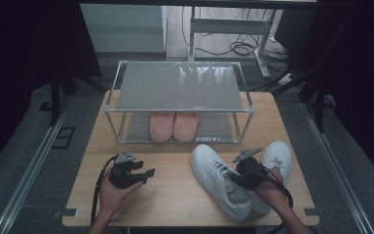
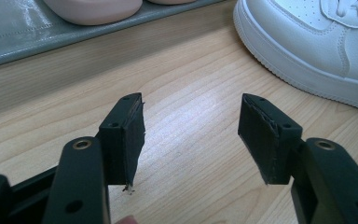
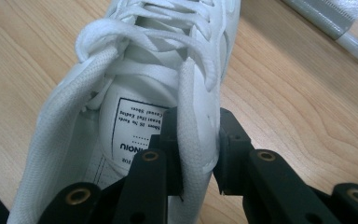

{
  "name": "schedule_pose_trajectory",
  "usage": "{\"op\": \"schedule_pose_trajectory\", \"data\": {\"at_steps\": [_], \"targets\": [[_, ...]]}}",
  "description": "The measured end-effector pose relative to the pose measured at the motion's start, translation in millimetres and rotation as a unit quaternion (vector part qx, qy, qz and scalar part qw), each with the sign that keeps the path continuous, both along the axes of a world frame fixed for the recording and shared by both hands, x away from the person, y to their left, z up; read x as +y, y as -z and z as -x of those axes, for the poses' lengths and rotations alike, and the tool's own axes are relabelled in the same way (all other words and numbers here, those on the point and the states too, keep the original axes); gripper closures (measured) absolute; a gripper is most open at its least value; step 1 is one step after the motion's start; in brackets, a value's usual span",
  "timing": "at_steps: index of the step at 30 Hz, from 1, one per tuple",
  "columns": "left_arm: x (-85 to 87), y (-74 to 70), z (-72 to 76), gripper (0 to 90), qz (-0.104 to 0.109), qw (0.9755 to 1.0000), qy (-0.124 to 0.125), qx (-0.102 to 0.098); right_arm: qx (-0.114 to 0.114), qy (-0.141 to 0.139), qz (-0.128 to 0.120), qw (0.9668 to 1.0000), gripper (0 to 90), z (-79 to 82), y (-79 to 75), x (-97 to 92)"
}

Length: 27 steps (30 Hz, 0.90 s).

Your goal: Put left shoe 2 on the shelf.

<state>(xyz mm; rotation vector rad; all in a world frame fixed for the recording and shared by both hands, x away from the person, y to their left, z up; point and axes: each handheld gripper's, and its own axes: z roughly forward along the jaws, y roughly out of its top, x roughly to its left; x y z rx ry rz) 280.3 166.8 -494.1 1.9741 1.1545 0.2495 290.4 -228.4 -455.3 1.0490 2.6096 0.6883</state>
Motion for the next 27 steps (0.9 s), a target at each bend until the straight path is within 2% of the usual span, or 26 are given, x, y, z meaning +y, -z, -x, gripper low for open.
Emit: {"op": "schedule_pose_trajectory", "data": {"at_steps": [2,5,9,10,11,12,15,18,21,23,27], "targets": [[0.2,0.5,-0.3,40.6,-0.002,1.0,0.0,0.001,-0.01,0.0,0.006,0.9999,77.2,2.2,-0.3,1.4],[0.3,0.9,-0.6,40.6,-0.002,1.0,-0.001,0.001,-0.015,0.001,0.001,0.9999,77.3,4.0,-1.5,1.8],[0.5,0.7,-0.3,40.6,-0.002,1.0,-0.001,0.002,-0.026,0.007,-0.026,0.9993,77.8,7.5,-5.6,4.0],[0.5,0.7,-0.3,40.6,-0.002,1.0,-0.001,0.002,-0.026,0.007,-0.026,0.9993,77.8,7.5,-5.6,4.0],[0.7,0.6,-0.3,40.6,-0.002,1.0,-0.001,0.001,-0.031,0.012,-0.039,0.9987,78.1,8.4,-5.9,4.2],[1.0,0.5,-0.2,40.6,-0.002,1.0,-0.001,0.001,-0.031,0.012,-0.039,0.9987,78.1,8.4,-5.9,4.2],[1.4,0.6,-0.3,40.6,-0.002,1.0,-0.002,0.002,-0.033,0.021,-0.059,0.9975,78.4,10.7,-6.6,3.7],[1.5,0.6,-0.4,40.6,-0.002,1.0,-0.002,0.001,-0.035,0.021,-0.063,0.9971,78.4,11.8,-7.4,4.2],[2.0,-0.1,-0.2,40.6,-0.002,1.0,-0.003,0.0,-0.04,0.023,-0.085,0.9953,78.6,14.4,-9.8,6.6],[2.4,-0.3,-0.1,40.6,-0.002,1.0,-0.003,0.0,-0.042,0.022,-0.088,0.995,78.7,14.9,-10.6,7.6],[2.7,-0.3,-0.1,40.6,-0.002,1.0,-0.003,0.0,-0.052,0.014,-0.109,0.9925,79.1,17.4,-15.1,14.6]]}}
